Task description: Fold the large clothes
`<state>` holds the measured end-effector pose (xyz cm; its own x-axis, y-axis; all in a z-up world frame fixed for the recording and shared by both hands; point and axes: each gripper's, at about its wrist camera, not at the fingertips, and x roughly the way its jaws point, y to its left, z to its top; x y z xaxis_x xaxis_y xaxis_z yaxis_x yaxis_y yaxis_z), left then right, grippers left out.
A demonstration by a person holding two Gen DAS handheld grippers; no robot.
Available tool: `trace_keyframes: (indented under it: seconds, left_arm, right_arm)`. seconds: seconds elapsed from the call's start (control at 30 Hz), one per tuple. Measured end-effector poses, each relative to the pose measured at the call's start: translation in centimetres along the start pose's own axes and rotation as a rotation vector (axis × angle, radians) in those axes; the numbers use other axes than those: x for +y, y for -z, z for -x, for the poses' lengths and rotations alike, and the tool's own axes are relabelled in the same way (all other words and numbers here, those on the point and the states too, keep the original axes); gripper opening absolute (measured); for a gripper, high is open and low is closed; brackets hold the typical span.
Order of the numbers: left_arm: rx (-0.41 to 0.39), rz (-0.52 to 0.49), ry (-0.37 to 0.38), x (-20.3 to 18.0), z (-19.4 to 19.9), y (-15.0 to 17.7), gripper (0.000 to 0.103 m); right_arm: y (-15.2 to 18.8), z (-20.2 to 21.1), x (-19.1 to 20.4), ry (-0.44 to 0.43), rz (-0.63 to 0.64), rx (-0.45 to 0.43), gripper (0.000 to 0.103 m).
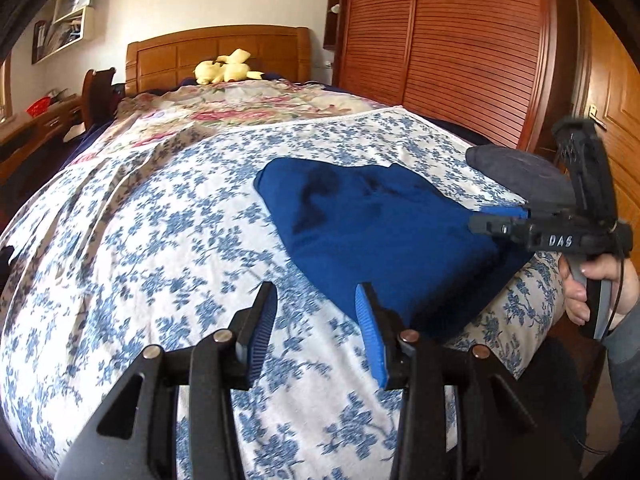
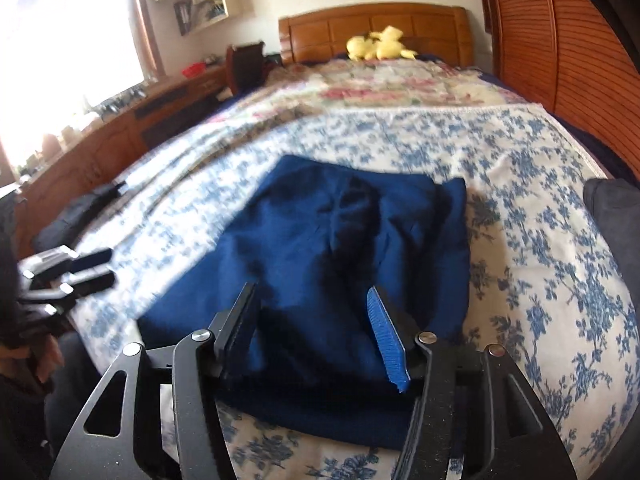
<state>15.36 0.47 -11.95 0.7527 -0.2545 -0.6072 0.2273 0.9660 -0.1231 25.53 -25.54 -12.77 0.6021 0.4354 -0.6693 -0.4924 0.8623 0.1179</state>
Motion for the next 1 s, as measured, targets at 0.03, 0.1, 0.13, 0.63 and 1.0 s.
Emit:
trace_keyframes:
  seconds: [0.03,0.1,0.13,0.63,1.0]
  left_arm:
    - [-0.001,0.004,-0.001,0.2,0.1,0.1,0.039]
    - [-0.004,0.01,-0.006,0.6,0.2,0.3,0.039]
    - [-0.005,0.012,-0.009,0.8,0.2,0.4,0.039]
    - [-0.026,0.051,0.011,1.8,1.5,1.0,0.039]
    - [-0.028,0.035,0.036,0.9,1.4,1.0,0.039]
  right_arm:
    - [0.4,-0.4,-0.2,0.014,0.0,0.018,0.057]
    - [1.1,-1.0,-0.7,0.015,-0.014,0.044,0.057]
    - [1.6,-1.3,-1.0,0.002,-0.028,0.063,0.057]
    - [1.5,-0.3,1.0,0.025,0.17,0.096,0.006]
    - [1.6,4.2,-3.5,0.227,0.106,0.029,0.009]
